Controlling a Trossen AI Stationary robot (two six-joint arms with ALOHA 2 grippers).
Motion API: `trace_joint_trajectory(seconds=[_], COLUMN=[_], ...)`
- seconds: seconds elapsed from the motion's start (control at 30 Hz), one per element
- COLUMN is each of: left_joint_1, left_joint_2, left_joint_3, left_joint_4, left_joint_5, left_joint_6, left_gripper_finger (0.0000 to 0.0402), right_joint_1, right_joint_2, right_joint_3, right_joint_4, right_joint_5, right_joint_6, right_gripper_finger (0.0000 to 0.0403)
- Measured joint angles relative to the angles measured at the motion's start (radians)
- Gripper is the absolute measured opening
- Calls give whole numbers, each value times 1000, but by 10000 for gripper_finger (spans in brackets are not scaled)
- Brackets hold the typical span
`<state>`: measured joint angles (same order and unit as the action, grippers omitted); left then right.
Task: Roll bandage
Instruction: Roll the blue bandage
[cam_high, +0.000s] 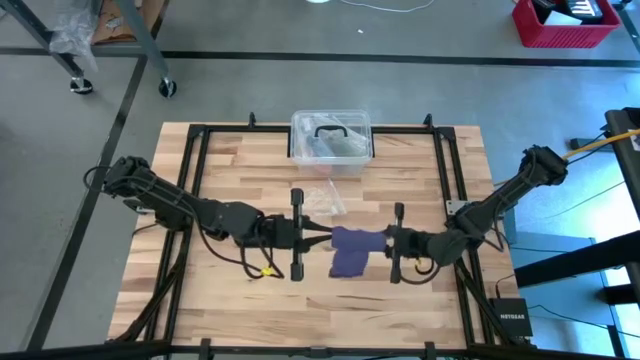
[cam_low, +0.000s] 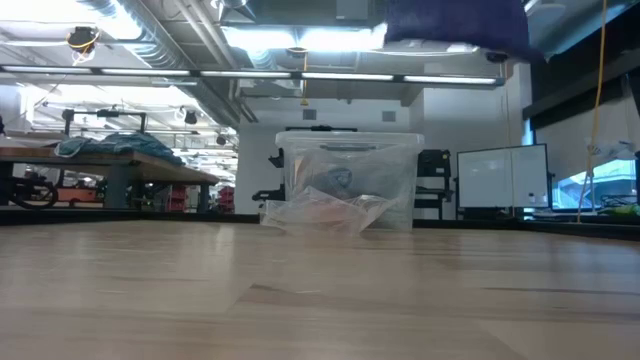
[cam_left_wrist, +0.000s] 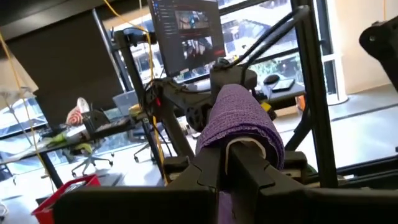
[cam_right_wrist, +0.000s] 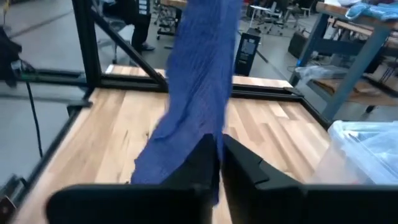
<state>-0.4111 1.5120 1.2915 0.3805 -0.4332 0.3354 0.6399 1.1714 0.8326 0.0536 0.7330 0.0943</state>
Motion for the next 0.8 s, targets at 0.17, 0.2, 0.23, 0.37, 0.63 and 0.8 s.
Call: trace_joint_trajectory(seconds=[0.17,0.2,0.23,0.37,0.63,0.8], left_joint_1=[-9,-10,-14,-17,-16,-17], left_joint_2=[-1,-1,-1,-1,-1,-1], left_joint_3=[0,0,0,0,0,0], left_joint_4=[-8,-8,-8,-4,-3,-2], left_joint_5=[-2,-2,-3,-4,-5,-5], left_joint_6=[-3,-3,-3,5,2,1], left_gripper_finger=[10,10,10,10,10,10], right_joint_1=[0,0,1,22,80,89], right_joint_2=[-25,-35,-46,-116,-128,-61], right_joint_3=[0,0,0,0,-64,-221], right_joint_4=[3,3,3,-63,-163,185], right_joint_5=[0,0,0,-56,-57,-44], right_joint_6=[12,12,12,29,189,118], right_gripper_finger=[113,131,148,202,219,206])
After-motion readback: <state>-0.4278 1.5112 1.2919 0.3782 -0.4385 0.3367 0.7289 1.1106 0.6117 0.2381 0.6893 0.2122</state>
